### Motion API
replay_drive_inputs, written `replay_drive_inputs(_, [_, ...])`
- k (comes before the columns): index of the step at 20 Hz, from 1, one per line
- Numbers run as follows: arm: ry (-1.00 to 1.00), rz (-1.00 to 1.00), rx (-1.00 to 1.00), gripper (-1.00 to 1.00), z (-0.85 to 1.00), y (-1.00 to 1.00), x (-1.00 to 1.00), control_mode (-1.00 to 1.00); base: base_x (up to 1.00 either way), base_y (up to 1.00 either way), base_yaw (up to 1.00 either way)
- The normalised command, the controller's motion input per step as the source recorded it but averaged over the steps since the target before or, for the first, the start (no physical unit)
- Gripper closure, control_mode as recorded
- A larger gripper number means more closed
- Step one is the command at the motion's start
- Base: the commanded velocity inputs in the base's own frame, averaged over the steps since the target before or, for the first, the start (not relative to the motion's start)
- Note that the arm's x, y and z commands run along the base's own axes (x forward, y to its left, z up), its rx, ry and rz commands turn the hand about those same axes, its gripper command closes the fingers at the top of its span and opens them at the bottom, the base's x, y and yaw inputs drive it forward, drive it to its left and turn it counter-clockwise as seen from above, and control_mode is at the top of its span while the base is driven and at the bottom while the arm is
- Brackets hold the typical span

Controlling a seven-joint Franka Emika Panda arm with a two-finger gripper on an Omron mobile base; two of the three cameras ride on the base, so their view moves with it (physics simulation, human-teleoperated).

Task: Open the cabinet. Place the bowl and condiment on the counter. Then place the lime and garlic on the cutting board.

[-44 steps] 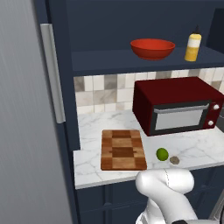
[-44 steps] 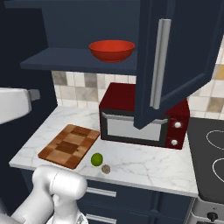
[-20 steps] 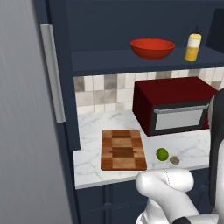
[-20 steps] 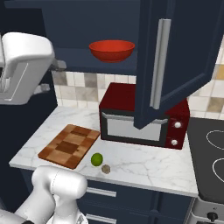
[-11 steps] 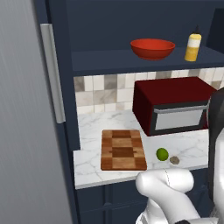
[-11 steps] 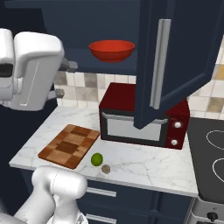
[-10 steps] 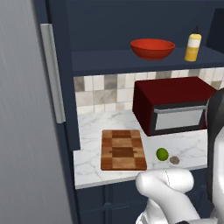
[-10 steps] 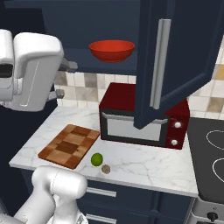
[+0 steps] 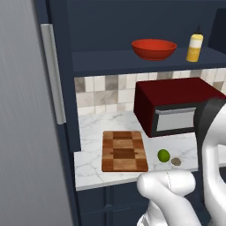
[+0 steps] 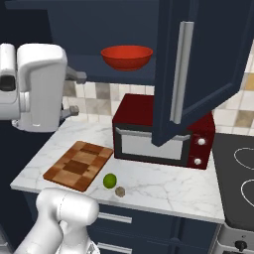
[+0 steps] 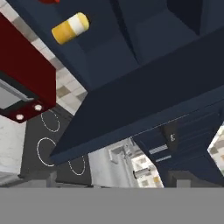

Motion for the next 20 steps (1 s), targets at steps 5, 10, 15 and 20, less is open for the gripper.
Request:
replay_drive_inputs(5, [0.11,-0.12,-0.07,-1.00,0.00,0.00,0.16,-1.00,0.00,0.00,0.00])
replay_drive_inputs(10, [0.13,-0.14,-0.01,-1.00,0.00,0.00,0.24,-1.00,0.00,0.00,0.00])
replay_drive_inputs(15, [0.10,-0.11,0.00,-1.00,0.00,0.00,0.32,-1.00,0.00,0.00,0.00])
replay_drive_inputs(20, [0.01,-0.05,0.00,-1.00,-0.01,-0.05,0.38,-1.00,0.00,0.00,0.00])
